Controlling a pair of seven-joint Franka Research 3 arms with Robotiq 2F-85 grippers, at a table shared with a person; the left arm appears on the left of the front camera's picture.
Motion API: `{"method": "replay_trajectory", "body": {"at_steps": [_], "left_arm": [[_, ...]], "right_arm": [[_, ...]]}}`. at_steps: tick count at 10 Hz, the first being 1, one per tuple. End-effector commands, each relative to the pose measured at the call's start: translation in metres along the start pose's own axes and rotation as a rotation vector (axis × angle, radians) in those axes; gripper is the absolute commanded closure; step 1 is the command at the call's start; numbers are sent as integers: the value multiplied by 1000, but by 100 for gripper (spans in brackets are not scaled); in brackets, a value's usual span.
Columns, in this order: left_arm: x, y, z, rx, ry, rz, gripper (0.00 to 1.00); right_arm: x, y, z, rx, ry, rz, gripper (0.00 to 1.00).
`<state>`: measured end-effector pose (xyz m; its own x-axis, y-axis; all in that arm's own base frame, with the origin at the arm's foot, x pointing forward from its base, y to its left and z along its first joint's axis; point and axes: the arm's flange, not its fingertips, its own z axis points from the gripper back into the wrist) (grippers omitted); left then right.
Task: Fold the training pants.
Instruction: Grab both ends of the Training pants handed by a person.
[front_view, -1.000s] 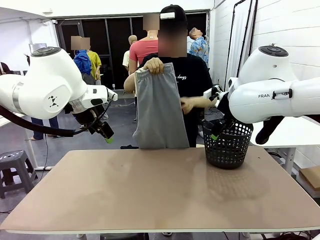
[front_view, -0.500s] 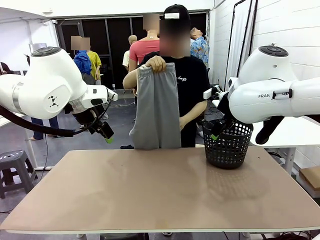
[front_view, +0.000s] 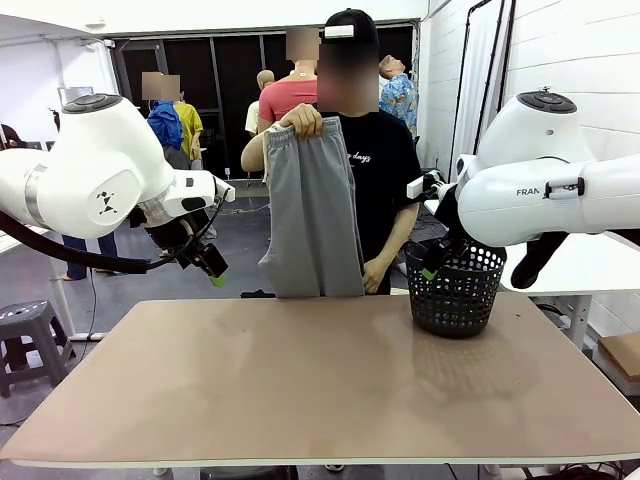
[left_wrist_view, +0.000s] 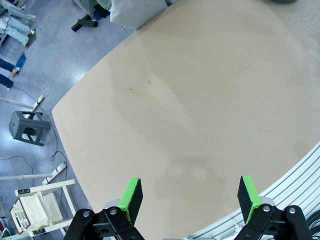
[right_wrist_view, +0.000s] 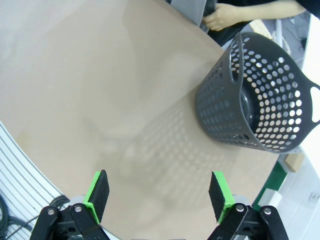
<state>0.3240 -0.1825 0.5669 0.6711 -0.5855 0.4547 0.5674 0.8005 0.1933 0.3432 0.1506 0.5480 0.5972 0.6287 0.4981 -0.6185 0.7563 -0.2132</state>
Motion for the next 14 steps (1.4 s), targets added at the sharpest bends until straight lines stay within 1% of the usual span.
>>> {"method": "replay_trajectory", "body": {"at_steps": [1,14], "left_arm": [[0,1,0,0,-6,-3,0],[0,1,0,0,-6,-3,0]], "right_arm": [[1,0,-2,2,-5,1,0],[1,0,-2,2,-5,1,0]]}}
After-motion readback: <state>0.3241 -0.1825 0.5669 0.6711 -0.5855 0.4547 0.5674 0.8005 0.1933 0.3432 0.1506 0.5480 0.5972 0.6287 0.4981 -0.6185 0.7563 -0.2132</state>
